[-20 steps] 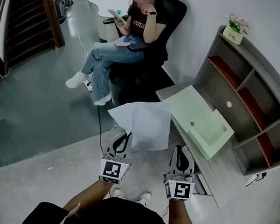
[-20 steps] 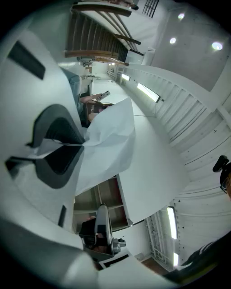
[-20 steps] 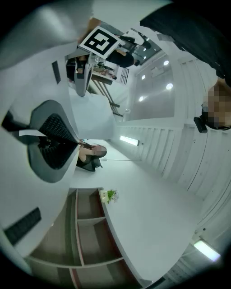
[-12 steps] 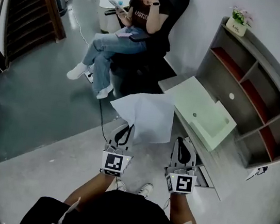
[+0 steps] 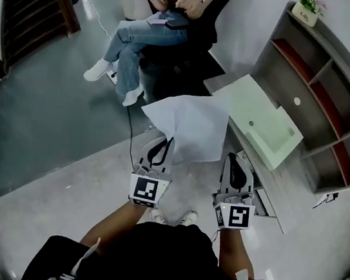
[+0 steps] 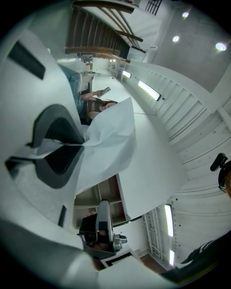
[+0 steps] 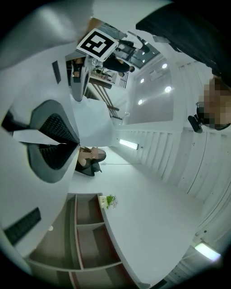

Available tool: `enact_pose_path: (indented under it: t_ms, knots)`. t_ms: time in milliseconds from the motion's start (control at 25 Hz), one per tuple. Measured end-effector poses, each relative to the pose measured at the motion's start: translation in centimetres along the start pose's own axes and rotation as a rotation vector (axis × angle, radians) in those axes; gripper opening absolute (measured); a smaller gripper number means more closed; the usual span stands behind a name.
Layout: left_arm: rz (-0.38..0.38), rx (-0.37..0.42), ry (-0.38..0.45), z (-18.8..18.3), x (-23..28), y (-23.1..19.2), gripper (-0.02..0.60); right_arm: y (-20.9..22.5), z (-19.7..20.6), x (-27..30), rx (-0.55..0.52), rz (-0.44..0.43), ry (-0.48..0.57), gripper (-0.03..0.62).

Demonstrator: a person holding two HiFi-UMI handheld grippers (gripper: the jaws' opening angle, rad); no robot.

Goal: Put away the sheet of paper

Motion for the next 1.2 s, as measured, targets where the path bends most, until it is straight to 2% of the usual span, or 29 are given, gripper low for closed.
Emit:
enact_pose_path:
  t_ms: [320, 440, 640, 720, 1200]
  knots:
    - [0.036, -0.004, -0.037, 0.8, 0.9, 0.0, 0.014, -0.7, 1.1, 0.6, 0.003, -0.003, -0.038, 0.021]
    - [0.053, 0.01, -0.016, 0.6, 2.5, 0.5, 0.014, 0.0, 1.8, 1.3, 0.002, -0.009, -0.057, 0.021]
    - [0.057, 0.008, -0.022, 1.0, 5.1, 1.8, 0.014, 2.6, 2.6, 2.0, -0.003, 0.003, -0.068, 0.021]
    - [0.054, 0.013, -0.026, 0.9, 6.3, 1.9, 0.014, 3.6, 2.6, 2.7, 0.003, 0.012, -0.04, 0.021]
    - [0.033, 0.044, -0.055, 1.7, 13.9, 5.2, 0.014, 11.9, 5.8, 5.1, 0.013, -0.01, -0.055, 0.021]
Point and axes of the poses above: the fingertips, and each gripper's own axes: x forward along the fingers, y to its right, z out of its underside, the point moved 8 cm from there along -x, backward along the fingers, and after that the axes turned 13 degrees about -z, right-handed, at the moved point
